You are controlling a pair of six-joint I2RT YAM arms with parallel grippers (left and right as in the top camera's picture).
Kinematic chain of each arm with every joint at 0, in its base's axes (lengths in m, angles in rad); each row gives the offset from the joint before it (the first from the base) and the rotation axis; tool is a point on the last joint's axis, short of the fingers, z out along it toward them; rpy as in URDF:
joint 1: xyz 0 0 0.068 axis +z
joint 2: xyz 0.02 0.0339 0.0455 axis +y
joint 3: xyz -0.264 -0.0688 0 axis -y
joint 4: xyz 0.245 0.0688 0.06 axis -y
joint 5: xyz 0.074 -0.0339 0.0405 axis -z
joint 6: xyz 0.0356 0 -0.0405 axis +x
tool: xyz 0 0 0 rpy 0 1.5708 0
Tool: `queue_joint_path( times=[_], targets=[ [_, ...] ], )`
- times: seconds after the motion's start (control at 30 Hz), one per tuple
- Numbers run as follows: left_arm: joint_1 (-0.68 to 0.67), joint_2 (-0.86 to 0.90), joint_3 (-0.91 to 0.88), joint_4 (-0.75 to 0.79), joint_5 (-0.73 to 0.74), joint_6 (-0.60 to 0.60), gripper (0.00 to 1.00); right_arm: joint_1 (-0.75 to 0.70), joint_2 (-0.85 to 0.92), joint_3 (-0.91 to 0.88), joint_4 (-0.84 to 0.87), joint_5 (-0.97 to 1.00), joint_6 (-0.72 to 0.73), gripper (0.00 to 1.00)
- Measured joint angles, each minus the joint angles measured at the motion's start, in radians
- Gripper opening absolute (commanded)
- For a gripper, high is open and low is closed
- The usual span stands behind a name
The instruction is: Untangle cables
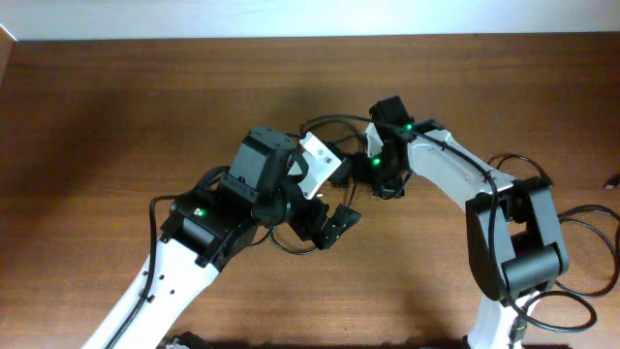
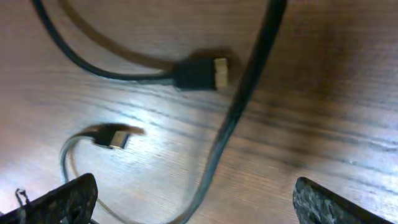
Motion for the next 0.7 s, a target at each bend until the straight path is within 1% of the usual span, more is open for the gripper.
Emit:
queue_joint_path(
  times=[0.1,0.23,0.3,0.37,0.47,0.63,0.7],
  targets=[
    [0.000,0.000,0.000,0.000,0.000,0.000,0.99,0.000,-0.001,-0.024,0.039,0.000,0.000,1.00],
    [0.000,0.000,0.000,0.000,0.000,0.000,0.99,0.001,-0.002,-0.035,0.095,-0.004,0.003,0.91],
    [0.000,0.000,0.000,0.000,0.000,0.000,0.99,0.008,-0.006,-0.055,0.148,-0.007,0.002,0.81],
    [0.000,0.000,0.000,0.000,0.000,0.000,0.99,0.017,-0.006,-0.062,0.162,-0.007,0.004,0.72],
    [0.000,0.000,0.000,0.000,0.000,0.000,0.99,0.021,-0.006,-0.073,0.164,-0.007,0.006,0.53],
    [0.000,0.000,0.000,0.000,0.000,0.000,0.99,0.021,-0.005,-0.080,0.166,-0.003,0.011,0.40],
    [0.000,0.000,0.000,0.000,0.000,0.000,0.99,0.021,-0.005,-0.080,0.169,-0.002,0.013,0.33]
  ],
)
